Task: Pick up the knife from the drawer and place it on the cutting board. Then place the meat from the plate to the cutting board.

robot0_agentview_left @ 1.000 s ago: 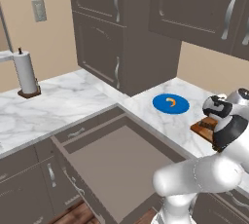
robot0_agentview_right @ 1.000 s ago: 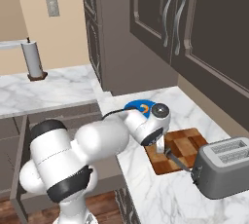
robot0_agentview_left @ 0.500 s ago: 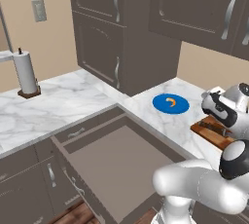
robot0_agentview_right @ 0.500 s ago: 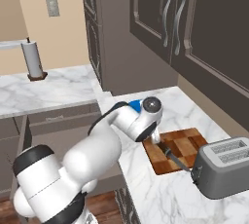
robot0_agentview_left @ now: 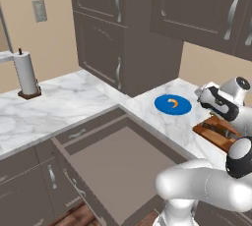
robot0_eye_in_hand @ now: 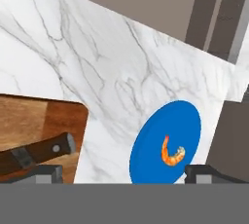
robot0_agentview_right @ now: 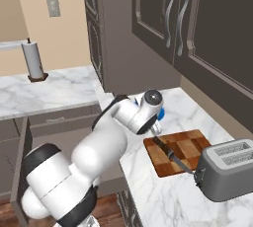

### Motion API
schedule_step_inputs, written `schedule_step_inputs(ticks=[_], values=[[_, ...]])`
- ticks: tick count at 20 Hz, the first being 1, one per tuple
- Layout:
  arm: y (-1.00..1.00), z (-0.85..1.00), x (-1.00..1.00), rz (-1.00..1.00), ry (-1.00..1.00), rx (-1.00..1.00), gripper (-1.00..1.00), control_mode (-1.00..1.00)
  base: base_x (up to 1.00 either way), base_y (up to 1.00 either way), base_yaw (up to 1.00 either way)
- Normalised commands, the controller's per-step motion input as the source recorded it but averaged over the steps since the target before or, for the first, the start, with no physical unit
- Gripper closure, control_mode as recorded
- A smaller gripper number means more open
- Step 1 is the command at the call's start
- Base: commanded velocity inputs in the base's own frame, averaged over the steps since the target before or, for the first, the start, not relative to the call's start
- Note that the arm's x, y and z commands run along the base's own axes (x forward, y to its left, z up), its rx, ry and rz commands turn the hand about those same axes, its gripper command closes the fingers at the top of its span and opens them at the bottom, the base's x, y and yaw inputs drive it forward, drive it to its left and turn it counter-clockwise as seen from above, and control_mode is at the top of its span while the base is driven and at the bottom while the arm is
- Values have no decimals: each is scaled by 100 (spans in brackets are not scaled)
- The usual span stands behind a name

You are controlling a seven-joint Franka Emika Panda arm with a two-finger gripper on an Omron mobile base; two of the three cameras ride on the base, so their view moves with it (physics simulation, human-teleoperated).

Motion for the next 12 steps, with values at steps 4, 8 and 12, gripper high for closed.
schedule_step_inputs(ticks=[4,8,12], values=[[15,26,12,18,12,-5,-100,-100,0,0,0],[33,28,1,3,15,-13,-100,-100,0,0,0],[48,16,3,0,12,-19,-100,-100,0,0,0]])
